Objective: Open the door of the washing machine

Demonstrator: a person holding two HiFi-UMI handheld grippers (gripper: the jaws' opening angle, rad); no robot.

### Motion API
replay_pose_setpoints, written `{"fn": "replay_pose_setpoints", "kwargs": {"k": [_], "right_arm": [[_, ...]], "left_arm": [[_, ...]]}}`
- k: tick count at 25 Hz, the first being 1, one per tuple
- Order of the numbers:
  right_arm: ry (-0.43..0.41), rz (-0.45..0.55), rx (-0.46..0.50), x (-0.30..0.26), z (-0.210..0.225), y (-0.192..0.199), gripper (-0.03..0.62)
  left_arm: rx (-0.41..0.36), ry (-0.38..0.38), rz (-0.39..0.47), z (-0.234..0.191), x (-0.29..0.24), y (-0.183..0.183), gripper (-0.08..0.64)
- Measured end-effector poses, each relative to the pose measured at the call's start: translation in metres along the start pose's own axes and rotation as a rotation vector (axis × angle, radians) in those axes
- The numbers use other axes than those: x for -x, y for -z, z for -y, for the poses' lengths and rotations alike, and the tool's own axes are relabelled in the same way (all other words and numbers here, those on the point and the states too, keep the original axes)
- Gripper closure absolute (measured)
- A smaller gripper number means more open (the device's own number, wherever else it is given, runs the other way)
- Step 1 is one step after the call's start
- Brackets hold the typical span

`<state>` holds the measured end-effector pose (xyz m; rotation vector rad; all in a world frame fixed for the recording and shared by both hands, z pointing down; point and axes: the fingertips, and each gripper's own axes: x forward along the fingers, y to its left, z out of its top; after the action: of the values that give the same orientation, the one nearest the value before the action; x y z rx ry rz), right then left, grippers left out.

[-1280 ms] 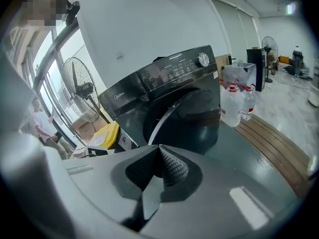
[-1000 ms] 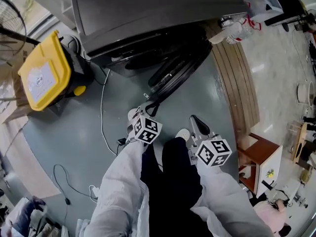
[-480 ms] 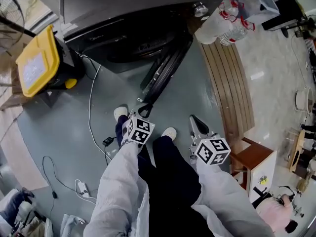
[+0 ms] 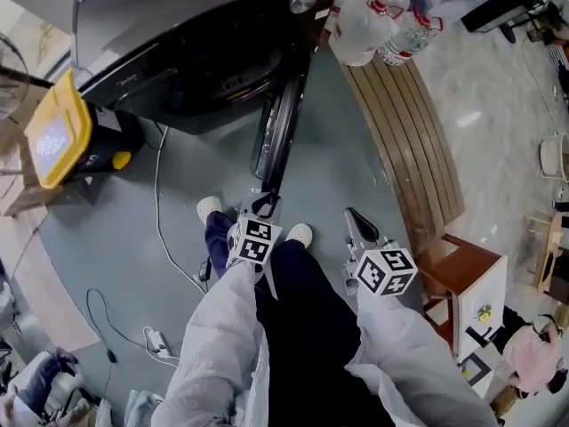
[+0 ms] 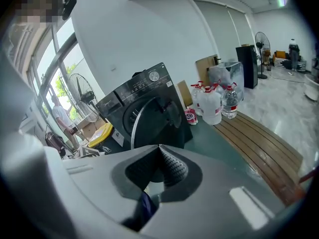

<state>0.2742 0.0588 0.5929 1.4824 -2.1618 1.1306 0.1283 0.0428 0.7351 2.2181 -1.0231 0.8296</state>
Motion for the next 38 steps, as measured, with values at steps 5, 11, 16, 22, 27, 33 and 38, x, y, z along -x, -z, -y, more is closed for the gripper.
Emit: {"fn": "replay_pose_setpoints", "kwargs": {"k": [5, 11, 16, 22, 27, 33, 38], "right_arm": [[0.046, 0.02, -0.051, 0.02, 0.033, 0.007, 0.584], [0.11, 0.051, -0.118, 0.048, 0.069, 0.016, 0.583], [0.175, 0.087, -0.173, 0.074, 0.098, 0.02, 0.584], [0.274, 0.133, -0.241, 0.111, 0.135, 0.027, 0.584], [0.328, 0.169, -0.291, 0.136, 0.151, 0.034, 0.583], [0.318, 0.224, -0.284, 0.147, 0.151, 0.02, 0.583], [0.239, 0.221, -0.203, 0.148, 0.107, -0.014, 0.584]], "left_arm": [[0.006, 0.064, -0.018, 0.039, -0.019, -0.01, 0.473], [0.021, 0.138, -0.036, 0.091, -0.048, -0.025, 0.468], [0.021, 0.151, -0.02, 0.132, -0.079, -0.043, 0.468], [0.011, 0.199, -0.008, 0.173, -0.117, -0.074, 0.466], [0.021, 0.256, -0.003, 0.198, -0.14, -0.095, 0.472], [0.034, 0.297, 0.003, 0.195, -0.123, -0.115, 0.444], [0.048, 0.259, 0.047, 0.161, -0.026, -0.122, 0.433]]}}
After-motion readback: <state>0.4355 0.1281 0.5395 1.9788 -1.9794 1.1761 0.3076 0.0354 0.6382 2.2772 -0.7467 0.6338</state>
